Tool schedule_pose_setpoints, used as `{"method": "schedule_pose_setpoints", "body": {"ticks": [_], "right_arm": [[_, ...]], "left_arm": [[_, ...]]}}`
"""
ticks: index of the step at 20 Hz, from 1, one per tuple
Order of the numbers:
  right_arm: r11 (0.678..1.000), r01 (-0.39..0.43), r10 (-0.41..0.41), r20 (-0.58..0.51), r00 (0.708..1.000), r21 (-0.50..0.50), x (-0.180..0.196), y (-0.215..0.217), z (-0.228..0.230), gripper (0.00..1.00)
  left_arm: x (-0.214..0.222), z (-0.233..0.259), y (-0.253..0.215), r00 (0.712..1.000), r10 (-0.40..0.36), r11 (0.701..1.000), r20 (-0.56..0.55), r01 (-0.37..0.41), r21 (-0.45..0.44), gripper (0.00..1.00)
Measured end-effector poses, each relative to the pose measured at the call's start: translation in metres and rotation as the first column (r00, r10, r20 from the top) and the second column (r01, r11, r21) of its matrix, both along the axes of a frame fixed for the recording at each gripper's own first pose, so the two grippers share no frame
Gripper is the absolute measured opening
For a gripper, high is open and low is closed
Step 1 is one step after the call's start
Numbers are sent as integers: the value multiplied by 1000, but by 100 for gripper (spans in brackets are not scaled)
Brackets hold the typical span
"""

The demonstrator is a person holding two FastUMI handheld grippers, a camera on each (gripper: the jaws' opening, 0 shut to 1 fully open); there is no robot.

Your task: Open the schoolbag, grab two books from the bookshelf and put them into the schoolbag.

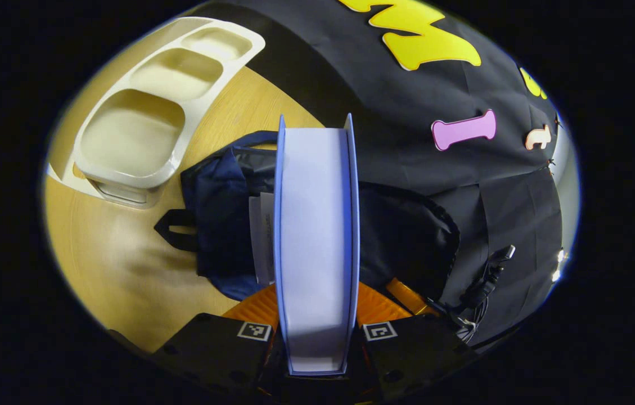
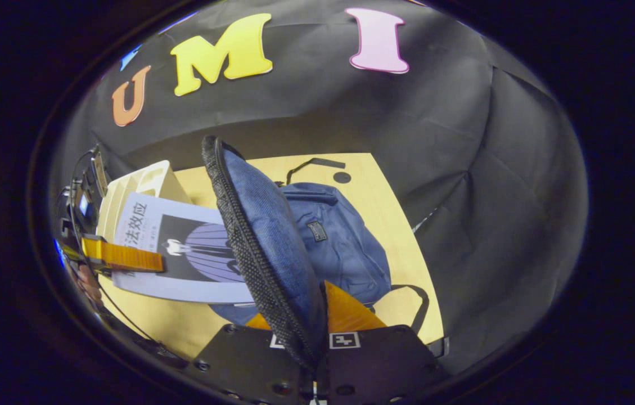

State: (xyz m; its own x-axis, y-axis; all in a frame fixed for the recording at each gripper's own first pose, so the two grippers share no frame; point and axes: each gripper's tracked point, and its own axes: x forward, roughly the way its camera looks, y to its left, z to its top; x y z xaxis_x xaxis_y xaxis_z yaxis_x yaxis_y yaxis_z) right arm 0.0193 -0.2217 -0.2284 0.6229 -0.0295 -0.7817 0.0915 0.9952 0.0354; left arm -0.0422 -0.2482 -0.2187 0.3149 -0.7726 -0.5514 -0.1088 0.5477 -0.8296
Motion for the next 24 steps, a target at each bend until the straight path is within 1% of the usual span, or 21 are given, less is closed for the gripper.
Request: {"method": "schedule_pose_setpoints", "body": {"ticks": [4, 5, 6, 8, 13, 18, 19, 24], "right_arm": [[1000, -6, 6, -12, 1000, -7, -2, -2, 2, 0], [1000, -9, 9, -14, 1000, -11, -2, -1, 3, 0], [1000, -12, 11, -17, 1000, -18, -2, -2, 5, 0], [999, -22, 21, -16, 1000, -50, 0, -4, 8, 0], [997, -33, 32, -15, 999, -76, 1, -2, 22, 0], [994, -53, 51, -23, 998, -100, 6, 0, 27, 0], [993, -56, 54, -23, 998, -108, 7, 0, 28, 0], [990, -61, 58, -27, 998, -124, 13, -1, 26, 0]], "left_arm": [[7, -4, -21, 1000, -3, 998, 4, 3, -58, 45], [8, -8, -25, 1000, -8, 999, 10, 8, -51, 45], [10, -10, -28, 1000, -8, 998, 13, 9, -63, 44], [15, -10, -36, 1000, -8, 996, 25, 10, -86, 45], [20, -7, -60, 997, -27, 992, 68, 36, -125, 45], [28, -19, -81, 1000, -6, 980, 21, 10, -197, 45], [29, -22, -87, 1000, -5, 977, 10, 7, -212, 48], [37, -39, -113, 1000, -1, 957, -30, -7, -289, 45]]}}
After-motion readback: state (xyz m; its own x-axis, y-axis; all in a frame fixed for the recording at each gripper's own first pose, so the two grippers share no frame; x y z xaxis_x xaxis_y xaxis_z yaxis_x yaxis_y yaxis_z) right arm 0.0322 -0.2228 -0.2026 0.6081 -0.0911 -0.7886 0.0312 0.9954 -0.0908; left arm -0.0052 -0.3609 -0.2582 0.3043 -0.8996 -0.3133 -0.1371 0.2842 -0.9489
